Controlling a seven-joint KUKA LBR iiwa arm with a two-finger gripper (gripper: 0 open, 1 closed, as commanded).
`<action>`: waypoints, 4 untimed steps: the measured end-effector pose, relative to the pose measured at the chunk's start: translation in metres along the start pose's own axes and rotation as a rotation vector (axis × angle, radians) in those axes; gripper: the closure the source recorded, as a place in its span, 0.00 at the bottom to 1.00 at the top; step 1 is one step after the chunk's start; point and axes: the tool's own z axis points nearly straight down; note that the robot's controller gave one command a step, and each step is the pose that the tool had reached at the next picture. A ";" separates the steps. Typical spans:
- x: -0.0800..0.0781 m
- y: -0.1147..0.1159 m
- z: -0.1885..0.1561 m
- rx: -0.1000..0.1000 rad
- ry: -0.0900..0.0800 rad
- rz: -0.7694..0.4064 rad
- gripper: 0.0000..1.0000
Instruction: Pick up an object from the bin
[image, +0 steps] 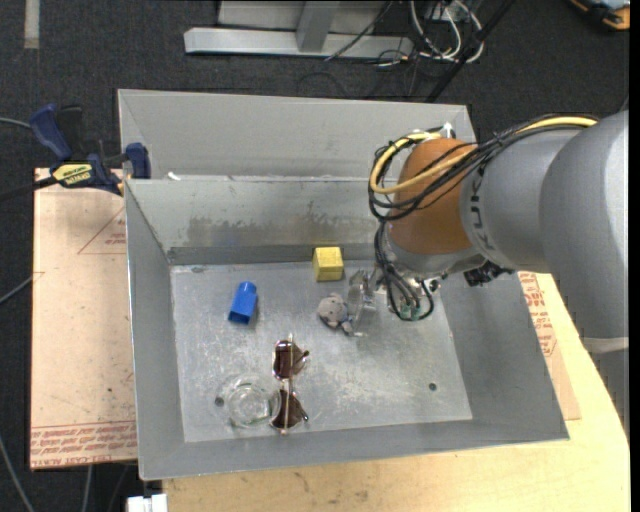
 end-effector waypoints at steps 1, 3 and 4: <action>0.000 0.000 0.000 0.000 0.000 0.000 1.00; 0.003 0.000 -0.025 0.001 0.009 0.000 1.00; 0.001 0.000 -0.045 0.000 0.003 -0.001 1.00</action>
Offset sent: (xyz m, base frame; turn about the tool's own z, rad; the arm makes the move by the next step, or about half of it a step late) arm -0.0001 0.0001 0.0840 0.0000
